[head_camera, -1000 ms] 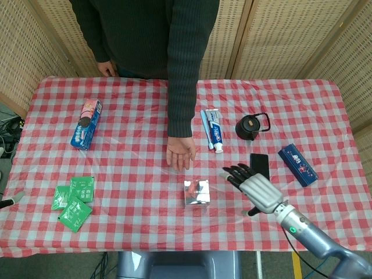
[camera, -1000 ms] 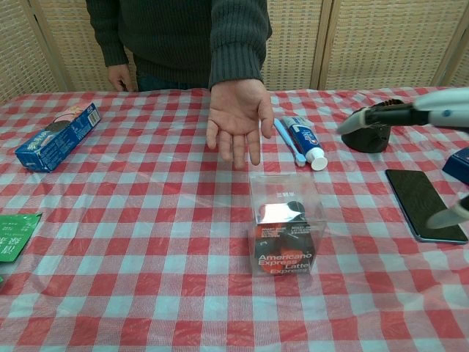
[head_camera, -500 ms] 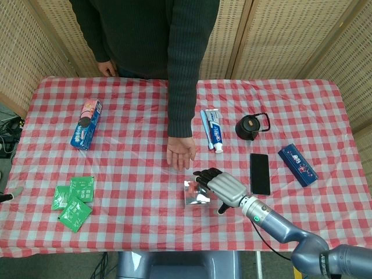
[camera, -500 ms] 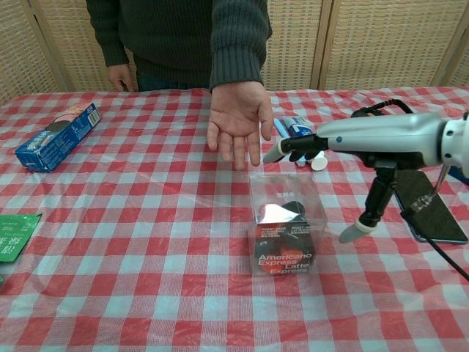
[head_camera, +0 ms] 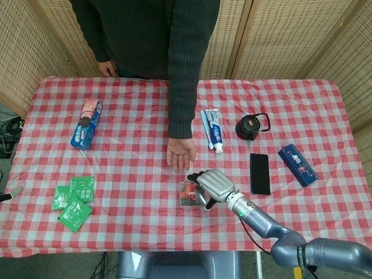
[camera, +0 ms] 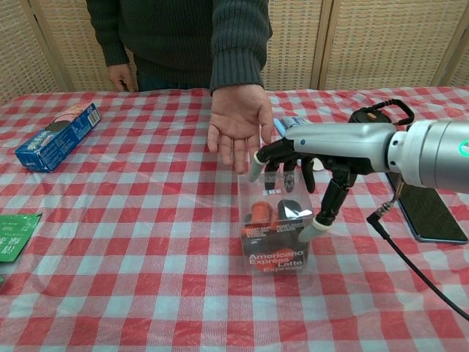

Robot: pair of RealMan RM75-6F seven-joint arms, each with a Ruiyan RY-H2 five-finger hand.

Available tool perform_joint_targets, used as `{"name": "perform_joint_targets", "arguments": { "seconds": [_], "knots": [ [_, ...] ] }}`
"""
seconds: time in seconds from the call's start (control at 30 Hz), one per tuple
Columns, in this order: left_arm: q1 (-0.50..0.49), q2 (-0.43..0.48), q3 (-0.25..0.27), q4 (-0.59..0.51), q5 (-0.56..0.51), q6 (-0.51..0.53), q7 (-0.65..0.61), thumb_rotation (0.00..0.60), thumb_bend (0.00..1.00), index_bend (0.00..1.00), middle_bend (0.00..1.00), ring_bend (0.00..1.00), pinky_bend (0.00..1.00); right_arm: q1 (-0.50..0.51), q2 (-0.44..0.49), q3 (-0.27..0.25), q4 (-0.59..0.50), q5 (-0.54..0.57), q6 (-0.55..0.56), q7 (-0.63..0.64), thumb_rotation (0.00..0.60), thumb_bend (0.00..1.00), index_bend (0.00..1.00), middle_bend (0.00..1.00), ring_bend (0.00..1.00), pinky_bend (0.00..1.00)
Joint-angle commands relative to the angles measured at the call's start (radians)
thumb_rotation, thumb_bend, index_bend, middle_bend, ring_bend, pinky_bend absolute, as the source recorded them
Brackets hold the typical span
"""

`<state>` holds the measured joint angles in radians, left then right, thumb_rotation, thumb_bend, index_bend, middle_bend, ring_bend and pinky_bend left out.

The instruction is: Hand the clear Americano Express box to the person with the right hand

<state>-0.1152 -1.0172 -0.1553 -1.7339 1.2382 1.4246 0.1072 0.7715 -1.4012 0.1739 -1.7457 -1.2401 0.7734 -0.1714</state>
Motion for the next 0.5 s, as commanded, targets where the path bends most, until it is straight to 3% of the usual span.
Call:
{"name": "perform_joint_targets", "arguments": {
  "seconds": [0.03, 0.13, 0.33, 0.5],
  "knots": [
    [0.000, 0.001, 0.000, 0.000, 0.000, -0.001, -0.002, 0.600, 0.00, 0.00, 0.00, 0.00, 0.00, -0.005, 0.010, 0.008, -0.018, -0.011, 0.018, 0.020, 0.600, 0.37, 0.66, 0.72, 0.70, 0.57],
    [0.000, 0.002, 0.001, -0.001, 0.002, 0.000, -0.005, 0.600, 0.00, 0.00, 0.00, 0.00, 0.00, -0.007, 0.034, 0.023, -0.049, -0.021, 0.036, 0.032, 0.600, 0.38, 0.66, 0.72, 0.71, 0.57],
    [0.002, 0.008, 0.002, -0.004, 0.006, 0.001, -0.019, 0.600, 0.00, 0.00, 0.00, 0.00, 0.00, 0.002, 0.118, 0.100, -0.148, -0.017, 0.090, 0.039, 0.600, 0.39, 0.66, 0.72, 0.71, 0.57],
    [0.004, 0.016, 0.002, -0.003, 0.009, 0.001, -0.038, 0.600, 0.00, 0.00, 0.00, 0.00, 0.00, 0.056, 0.146, 0.176, -0.177, 0.100, 0.104, -0.025, 0.600, 0.40, 0.66, 0.72, 0.71, 0.57]
  ]
}}
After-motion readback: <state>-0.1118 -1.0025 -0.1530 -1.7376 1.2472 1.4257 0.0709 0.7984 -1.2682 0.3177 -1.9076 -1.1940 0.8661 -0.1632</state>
